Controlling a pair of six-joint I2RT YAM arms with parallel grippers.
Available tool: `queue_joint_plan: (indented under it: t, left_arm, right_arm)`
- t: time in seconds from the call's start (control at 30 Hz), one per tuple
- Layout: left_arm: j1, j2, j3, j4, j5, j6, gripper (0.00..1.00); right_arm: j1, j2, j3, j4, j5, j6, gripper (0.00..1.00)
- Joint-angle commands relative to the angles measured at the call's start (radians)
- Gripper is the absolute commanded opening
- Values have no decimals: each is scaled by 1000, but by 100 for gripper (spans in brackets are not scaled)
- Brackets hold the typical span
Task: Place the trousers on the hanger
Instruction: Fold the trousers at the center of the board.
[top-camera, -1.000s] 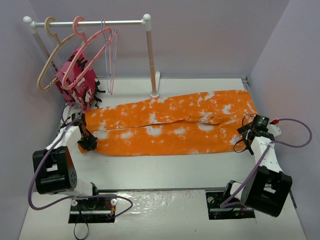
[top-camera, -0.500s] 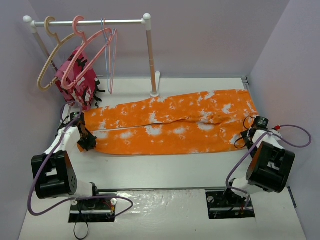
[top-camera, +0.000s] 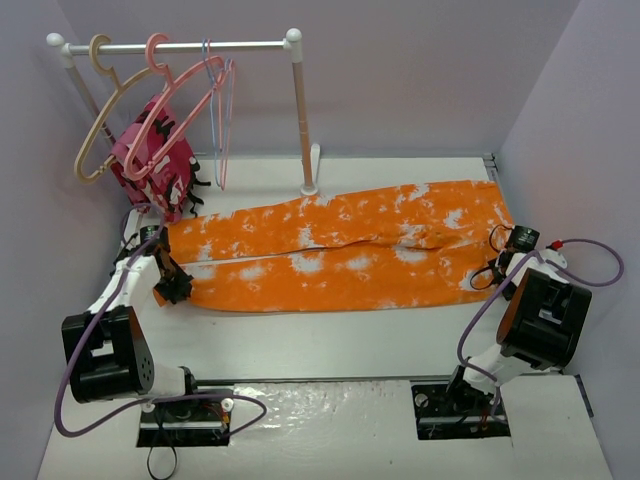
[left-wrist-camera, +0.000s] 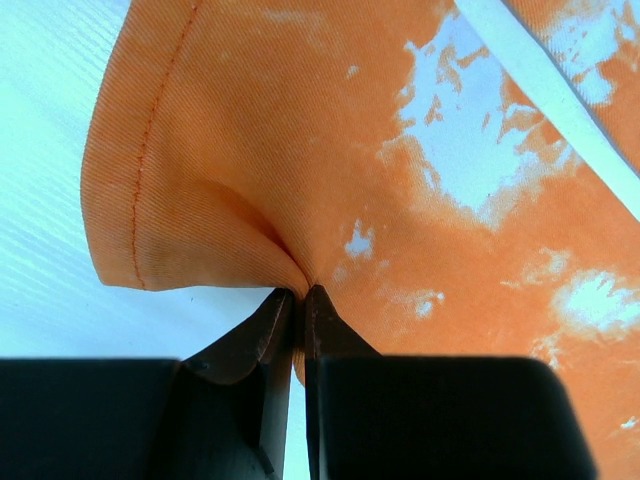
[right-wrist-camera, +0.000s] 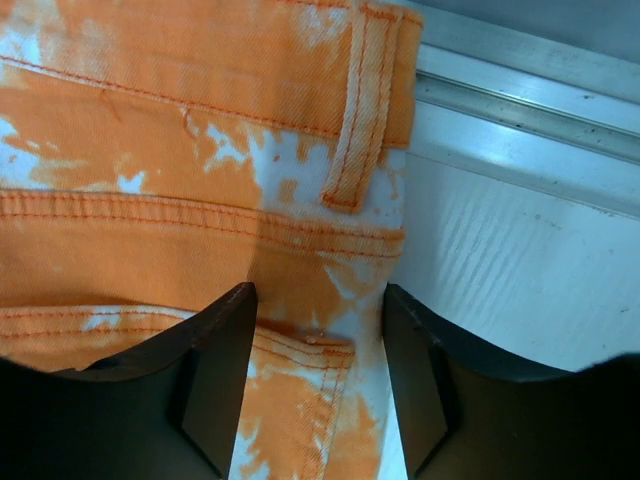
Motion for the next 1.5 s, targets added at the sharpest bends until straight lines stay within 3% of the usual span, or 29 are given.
queue_joint_plan:
  t: [0.0, 0.07, 0.13, 0.4, 0.6, 0.73, 0.87, 0.97, 1.2, 1.47]
  left_arm:
    - [4, -59, 49, -11, -69, 19, 0]
    - [4, -68, 51, -15, -69, 19, 0]
    - [4, -85, 65, -24, -64, 16, 0]
    - [25, -213, 145, -131, -143, -17, 0]
    - [22, -320, 122, -229, -217, -42, 0]
    - [0, -387, 161, -325, -355, -54, 0]
    - [-61, -421, 254, -413, -524, -35, 0]
    - [-80, -407, 304, -403, -572, -4, 0]
    - [-82, -181, 430, -263, -502, 78, 0]
    - [-81, -20, 494, -196, -474, 90, 0]
  right_arm:
    - [-7, 40, -20, -11, -43, -4, 26]
    - [-5, 29, -24, -12, -53, -6, 4]
    - [-7, -7, -26, -16, -54, -5, 0]
    - [-14, -319, 89, -229, 15, -36, 0]
    - [-34, -517, 153, -406, 104, -87, 0]
    - [6, -563, 200, -490, 178, -113, 0]
    - [124, -623, 291, -557, 368, -172, 0]
    - [164, -613, 335, -558, 374, -212, 0]
    - [168, -399, 499, -498, 286, -271, 0]
    - [159, -299, 458, -420, 252, -267, 0]
